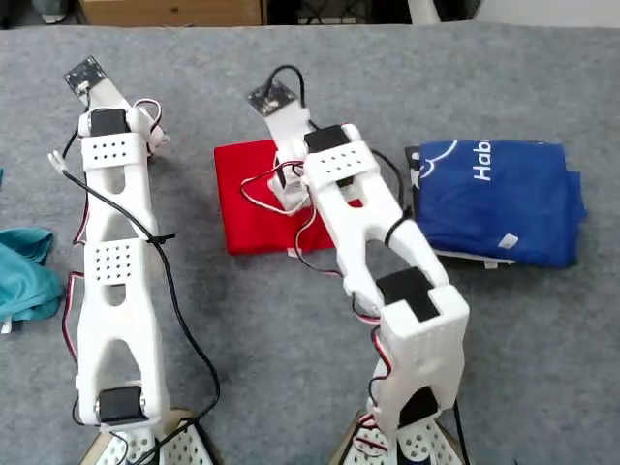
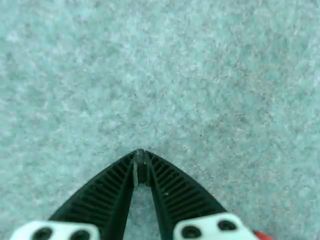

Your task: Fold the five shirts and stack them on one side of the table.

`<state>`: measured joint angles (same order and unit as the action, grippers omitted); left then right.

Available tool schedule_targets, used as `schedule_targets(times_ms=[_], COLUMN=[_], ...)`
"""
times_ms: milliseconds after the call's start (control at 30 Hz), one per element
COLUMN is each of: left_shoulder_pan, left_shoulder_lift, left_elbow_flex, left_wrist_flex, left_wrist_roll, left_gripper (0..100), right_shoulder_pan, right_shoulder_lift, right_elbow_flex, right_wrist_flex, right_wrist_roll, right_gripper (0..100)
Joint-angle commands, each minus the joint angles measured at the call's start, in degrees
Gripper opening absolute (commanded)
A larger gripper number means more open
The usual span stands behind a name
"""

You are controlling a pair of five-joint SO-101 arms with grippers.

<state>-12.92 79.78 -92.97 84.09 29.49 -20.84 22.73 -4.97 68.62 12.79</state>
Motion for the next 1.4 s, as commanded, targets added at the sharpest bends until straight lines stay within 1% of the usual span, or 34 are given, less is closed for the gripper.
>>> schedule_targets(times_ms=[0,100,300,467,600,767,833,967,1067,1233,1367], left_shoulder_pan=[-0.7,-0.7,-0.4,1.5,5.0,10.7,13.5,19.6,21.7,20.9,18.4], left_shoulder_lift=[-1.3,-1.3,-1.3,-1.5,-6.5,-14.4,-16.3,-17.1,-15.6,-7.6,-4.8], left_elbow_flex=[-2.6,-2.6,-2.6,-2.6,-2.6,-2.6,-2.6,-2.6,-1.7,-1.5,-2.8], left_wrist_flex=[-0.8,-0.9,-0.9,-1.2,1.4,9.5,12.6,16.5,16.6,14.1,12.9], left_wrist_roll=[-0.4,-0.5,-0.5,-0.8,-6.8,-15.0,-17.8,-19.7,-19.7,-19.3,-15.0], left_gripper=[3,3,3,3,3,3,3,3,3,3,3], right_shoulder_pan=[2.9,6.3,11.2,17.1,18.4,17.2,17.2,16.4,15.4,15.7,13.5], right_shoulder_lift=[0.7,1.6,0.7,2.9,3.2,0.4,-0.5,-4.9,-10.4,-18.1,-19.6], right_elbow_flex=[-4.4,-4.6,-6.1,-6.4,-13.1,-23.8,-24.7,-17.5,-8.9,3.6,13.0], right_wrist_flex=[5.7,8.1,18.9,19.2,21.5,31.3,32.6,32.6,32.5,26.9,16.7], right_wrist_roll=[-0.4,-0.4,0.0,-0.1,-0.4,-0.4,-0.7,-2.7,-2.9,-2.6,-2.8], right_gripper=[1.5,1.5,1.5,1.5,1.5,1.5,1.5,1.5,1.5,1.5,1.5])
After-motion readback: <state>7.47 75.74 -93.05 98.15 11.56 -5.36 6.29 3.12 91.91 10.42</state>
